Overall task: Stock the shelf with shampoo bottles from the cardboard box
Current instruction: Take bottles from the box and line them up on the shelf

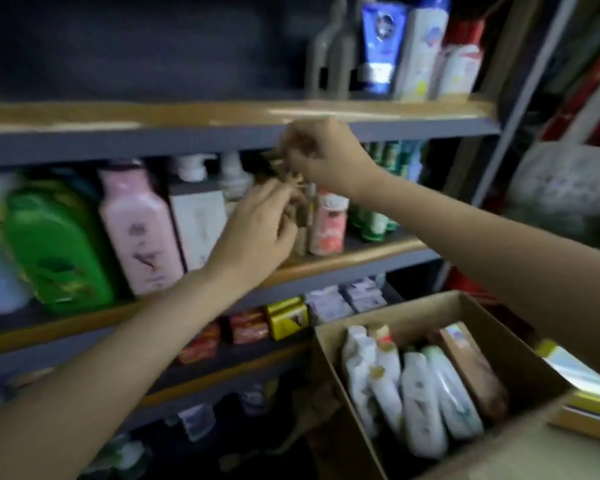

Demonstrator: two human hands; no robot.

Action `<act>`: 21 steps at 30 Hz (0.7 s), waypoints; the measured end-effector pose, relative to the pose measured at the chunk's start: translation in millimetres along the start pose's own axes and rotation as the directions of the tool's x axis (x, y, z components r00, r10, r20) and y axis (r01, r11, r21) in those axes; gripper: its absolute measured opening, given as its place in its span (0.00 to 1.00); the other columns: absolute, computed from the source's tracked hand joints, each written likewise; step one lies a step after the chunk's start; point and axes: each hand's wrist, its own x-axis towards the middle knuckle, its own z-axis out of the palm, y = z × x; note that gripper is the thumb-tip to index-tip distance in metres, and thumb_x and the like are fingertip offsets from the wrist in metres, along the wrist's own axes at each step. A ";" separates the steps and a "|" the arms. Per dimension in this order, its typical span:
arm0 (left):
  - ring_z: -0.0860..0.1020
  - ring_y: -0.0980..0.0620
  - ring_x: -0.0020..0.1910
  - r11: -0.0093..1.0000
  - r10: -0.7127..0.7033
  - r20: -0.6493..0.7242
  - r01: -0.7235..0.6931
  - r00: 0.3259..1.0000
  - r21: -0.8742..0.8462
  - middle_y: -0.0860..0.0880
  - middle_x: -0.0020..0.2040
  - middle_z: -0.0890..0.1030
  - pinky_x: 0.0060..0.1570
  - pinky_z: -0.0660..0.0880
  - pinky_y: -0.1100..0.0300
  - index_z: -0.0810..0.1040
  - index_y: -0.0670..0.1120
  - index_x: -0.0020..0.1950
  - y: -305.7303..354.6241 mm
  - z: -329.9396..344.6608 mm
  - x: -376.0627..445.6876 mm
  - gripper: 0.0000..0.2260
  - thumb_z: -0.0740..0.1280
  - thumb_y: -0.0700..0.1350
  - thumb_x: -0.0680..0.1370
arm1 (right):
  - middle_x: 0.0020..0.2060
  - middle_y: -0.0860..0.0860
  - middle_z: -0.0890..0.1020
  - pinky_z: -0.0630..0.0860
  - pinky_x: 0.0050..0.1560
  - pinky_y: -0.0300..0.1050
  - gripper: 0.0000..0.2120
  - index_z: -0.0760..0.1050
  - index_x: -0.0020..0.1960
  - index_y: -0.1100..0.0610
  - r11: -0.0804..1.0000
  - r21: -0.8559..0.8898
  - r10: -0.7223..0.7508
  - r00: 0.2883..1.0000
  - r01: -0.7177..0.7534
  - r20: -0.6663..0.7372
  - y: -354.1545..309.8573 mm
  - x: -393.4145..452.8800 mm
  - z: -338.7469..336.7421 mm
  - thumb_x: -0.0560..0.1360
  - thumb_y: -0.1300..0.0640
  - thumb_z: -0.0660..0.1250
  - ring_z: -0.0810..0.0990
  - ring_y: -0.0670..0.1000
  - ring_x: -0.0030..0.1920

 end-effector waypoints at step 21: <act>0.76 0.48 0.55 0.900 -0.369 0.779 0.406 0.507 0.161 0.46 0.57 0.75 0.52 0.73 0.53 0.73 0.46 0.59 16.3 222.2 -94.4 0.13 0.61 0.39 0.74 | 0.61 0.57 0.73 0.72 0.57 0.49 0.28 0.62 0.69 0.58 0.974 -0.227 0.226 0.242 -0.027 0.943 202.8 -263.4 114.1 0.73 0.60 0.68 0.73 0.57 0.62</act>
